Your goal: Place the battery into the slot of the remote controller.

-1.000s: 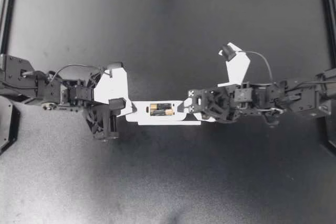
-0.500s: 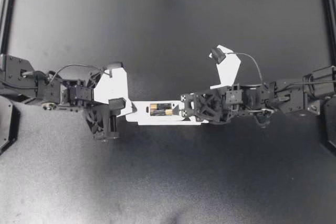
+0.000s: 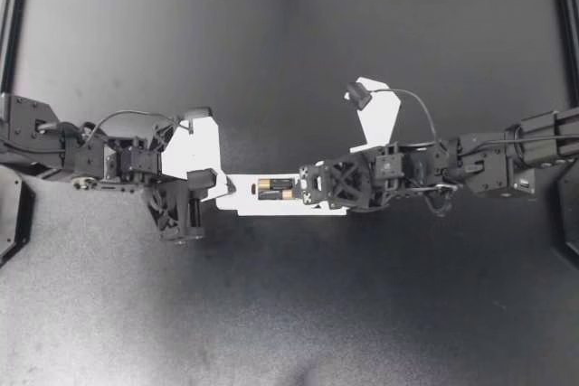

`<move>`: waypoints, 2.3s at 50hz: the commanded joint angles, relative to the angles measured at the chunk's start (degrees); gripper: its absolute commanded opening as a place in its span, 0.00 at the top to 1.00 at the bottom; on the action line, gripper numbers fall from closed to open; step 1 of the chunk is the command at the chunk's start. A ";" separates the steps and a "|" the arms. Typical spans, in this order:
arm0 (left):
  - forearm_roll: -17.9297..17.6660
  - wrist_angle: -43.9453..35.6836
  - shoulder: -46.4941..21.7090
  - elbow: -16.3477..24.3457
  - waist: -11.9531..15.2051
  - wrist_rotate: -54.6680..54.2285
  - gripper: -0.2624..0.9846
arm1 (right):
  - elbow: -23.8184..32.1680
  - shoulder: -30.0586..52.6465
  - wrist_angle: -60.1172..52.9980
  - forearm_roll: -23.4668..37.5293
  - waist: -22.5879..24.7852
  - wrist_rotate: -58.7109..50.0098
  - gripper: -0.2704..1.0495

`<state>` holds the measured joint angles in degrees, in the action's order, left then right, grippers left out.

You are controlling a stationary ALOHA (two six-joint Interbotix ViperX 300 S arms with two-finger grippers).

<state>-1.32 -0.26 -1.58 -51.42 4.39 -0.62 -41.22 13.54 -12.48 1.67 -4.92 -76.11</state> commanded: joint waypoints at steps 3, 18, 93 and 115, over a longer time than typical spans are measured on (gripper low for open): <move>0.00 0.00 0.44 0.35 0.18 -0.09 0.92 | 1.49 -1.05 0.79 0.44 -0.26 0.26 0.89; 0.00 -3.16 1.85 2.11 0.18 -0.09 0.92 | -0.97 -8.70 7.21 0.97 -0.62 6.24 0.89; 0.00 -6.15 2.81 9.32 -1.23 0.09 0.92 | -2.81 -24.61 21.18 26.28 -0.79 26.10 0.89; 0.18 -6.50 9.67 7.38 -1.23 0.88 0.92 | -6.24 -30.15 8.35 38.06 -0.70 26.10 0.89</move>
<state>-1.23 -6.24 6.77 -44.65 3.16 0.09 -47.46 -15.38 -0.44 39.29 -5.27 -50.10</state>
